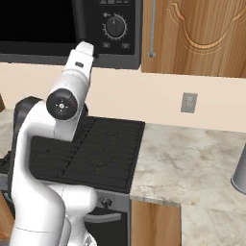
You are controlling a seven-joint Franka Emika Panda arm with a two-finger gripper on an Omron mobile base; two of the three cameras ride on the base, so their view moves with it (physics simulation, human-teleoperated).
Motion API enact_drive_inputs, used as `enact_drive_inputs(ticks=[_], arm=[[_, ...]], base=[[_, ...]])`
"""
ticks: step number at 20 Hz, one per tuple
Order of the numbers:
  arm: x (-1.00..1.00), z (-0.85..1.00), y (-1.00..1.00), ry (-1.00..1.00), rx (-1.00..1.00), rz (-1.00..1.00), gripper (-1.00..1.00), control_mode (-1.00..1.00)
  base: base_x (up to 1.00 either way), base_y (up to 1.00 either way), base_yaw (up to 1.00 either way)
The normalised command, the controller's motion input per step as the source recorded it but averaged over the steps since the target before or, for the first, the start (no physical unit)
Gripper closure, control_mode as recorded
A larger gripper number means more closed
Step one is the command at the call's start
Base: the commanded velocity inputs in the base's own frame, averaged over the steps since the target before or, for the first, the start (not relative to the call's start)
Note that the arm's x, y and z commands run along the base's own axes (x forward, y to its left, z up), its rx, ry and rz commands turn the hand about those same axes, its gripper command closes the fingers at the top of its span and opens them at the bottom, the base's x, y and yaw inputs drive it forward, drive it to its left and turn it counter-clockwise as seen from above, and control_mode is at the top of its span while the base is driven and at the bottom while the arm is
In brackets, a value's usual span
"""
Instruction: Place the microwavable item in the microwave. Then, close the microwave door and press the start button.
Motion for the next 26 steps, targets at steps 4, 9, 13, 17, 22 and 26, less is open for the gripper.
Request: enact_drive_inputs(ticks=[4, 9, 13, 17, 22, 26], arm=[[0.25, -0.06, -0.21, 0.0, 0.06, 0.2, -1.0, -1.0], [0.56, -0.09, 0.0, 0.0, 0.04, 0.18, -1.0, -1.0], [0.54, 0.0, 0.0, 0.0, 0.03, 0.12, -1.0, -1.0], [0.42, 0.0, 0.0, 0.0, 0.0, 0.06, -1.0, -1.0], [0.37, 0.02, -0.02, 0.0, 0.0, 0.01, -1.0, -1.0], [0.36, 0.22, 0.0, 0.0, 0.0, 0.0, -1.0, -1.0]], base=[[0.0, 0.0, 0.0], [0.0, 0.0, 0.0], [0.0, 0.0, 0.0], [0.0, 0.0, 0.0], [0.0, 0.0, 0.0], [0.0, 0.0, 0.0]])
